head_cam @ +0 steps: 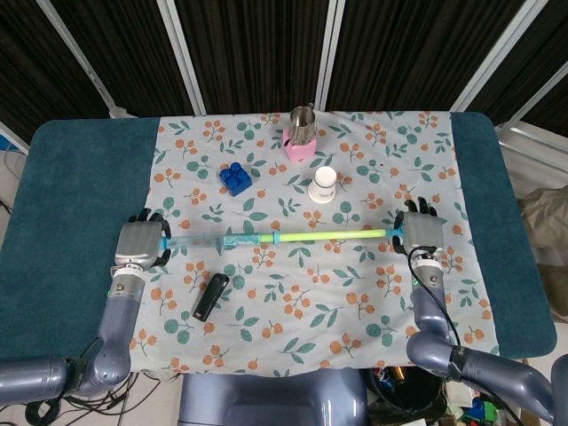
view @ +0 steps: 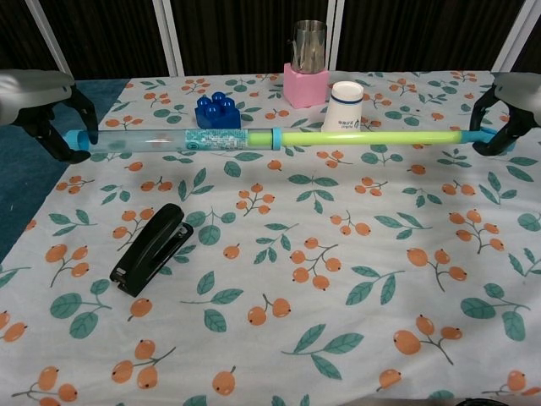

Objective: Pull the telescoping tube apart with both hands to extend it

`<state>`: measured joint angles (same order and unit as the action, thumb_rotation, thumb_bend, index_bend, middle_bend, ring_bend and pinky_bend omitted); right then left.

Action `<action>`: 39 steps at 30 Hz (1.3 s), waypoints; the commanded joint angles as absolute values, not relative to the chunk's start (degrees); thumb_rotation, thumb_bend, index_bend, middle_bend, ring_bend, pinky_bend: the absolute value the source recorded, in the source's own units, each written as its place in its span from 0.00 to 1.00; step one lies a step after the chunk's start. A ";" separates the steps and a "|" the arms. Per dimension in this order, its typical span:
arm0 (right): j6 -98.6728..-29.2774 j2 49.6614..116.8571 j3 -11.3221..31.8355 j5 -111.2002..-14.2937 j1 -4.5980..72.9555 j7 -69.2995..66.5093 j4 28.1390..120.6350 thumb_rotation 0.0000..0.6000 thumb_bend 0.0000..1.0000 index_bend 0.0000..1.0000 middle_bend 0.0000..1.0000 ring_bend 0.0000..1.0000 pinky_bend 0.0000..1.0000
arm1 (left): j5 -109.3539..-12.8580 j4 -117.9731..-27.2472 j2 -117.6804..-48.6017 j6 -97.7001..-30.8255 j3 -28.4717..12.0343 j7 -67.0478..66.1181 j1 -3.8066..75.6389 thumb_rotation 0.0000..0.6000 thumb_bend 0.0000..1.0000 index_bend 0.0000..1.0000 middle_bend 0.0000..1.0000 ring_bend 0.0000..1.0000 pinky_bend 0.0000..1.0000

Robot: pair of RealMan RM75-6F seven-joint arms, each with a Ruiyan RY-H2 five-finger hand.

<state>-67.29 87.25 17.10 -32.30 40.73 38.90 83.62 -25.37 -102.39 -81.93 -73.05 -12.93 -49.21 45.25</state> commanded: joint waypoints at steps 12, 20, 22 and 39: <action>-67.40 85.12 17.62 -31.05 40.13 38.95 83.10 1.00 0.41 0.64 0.14 0.04 0.15 | -24.99 -101.16 -80.80 -71.32 -12.54 -48.86 46.24 1.00 0.41 0.58 0.23 0.08 0.18; -67.39 84.58 17.94 -30.31 39.72 38.48 82.15 1.00 0.41 0.64 0.14 0.04 0.15 | -24.92 -100.90 -80.22 -71.33 -12.03 -48.31 46.12 1.00 0.41 0.58 0.23 0.08 0.18; -67.37 84.39 18.11 -30.13 39.66 38.36 82.03 1.00 0.41 0.64 0.14 0.04 0.15 | -24.94 -100.98 -79.94 -71.31 -11.96 -48.25 46.11 1.00 0.41 0.58 0.23 0.08 0.18; -65.21 83.36 17.81 -27.87 39.60 39.19 82.03 1.00 0.26 0.23 0.03 0.01 0.15 | -25.21 -100.90 -79.70 -70.38 -10.90 -48.17 46.68 1.00 0.25 0.37 0.11 0.06 0.14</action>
